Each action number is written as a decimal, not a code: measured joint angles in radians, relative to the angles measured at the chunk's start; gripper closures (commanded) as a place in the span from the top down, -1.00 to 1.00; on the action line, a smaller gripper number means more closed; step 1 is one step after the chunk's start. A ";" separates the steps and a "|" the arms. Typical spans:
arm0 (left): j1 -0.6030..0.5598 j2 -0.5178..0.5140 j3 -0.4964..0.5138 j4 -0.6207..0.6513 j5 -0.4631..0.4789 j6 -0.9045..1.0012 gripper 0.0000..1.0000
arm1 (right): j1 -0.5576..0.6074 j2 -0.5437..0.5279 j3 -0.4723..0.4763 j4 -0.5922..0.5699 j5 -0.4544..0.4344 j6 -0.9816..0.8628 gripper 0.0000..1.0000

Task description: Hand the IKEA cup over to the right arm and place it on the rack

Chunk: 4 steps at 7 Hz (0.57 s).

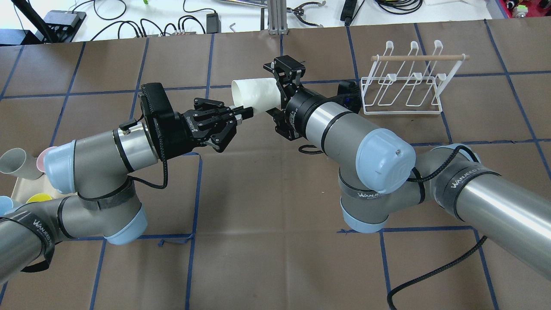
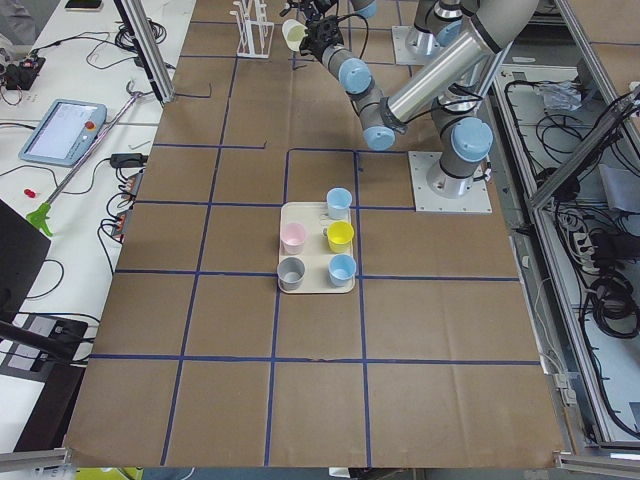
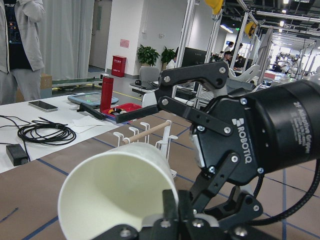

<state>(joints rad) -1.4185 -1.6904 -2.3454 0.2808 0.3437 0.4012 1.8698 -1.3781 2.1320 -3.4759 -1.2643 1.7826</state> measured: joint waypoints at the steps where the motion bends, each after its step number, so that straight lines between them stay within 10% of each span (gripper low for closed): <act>1: 0.000 0.000 0.000 0.000 0.000 0.000 -0.86 | 0.001 0.009 -0.008 0.000 -0.002 0.001 0.83; 4: 0.000 0.000 0.001 0.000 0.001 0.000 -0.83 | 0.012 0.023 -0.015 0.000 -0.001 -0.001 0.19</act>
<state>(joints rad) -1.4189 -1.6904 -2.3443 0.2808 0.3446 0.4007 1.8816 -1.3555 2.1170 -3.4759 -1.2653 1.7817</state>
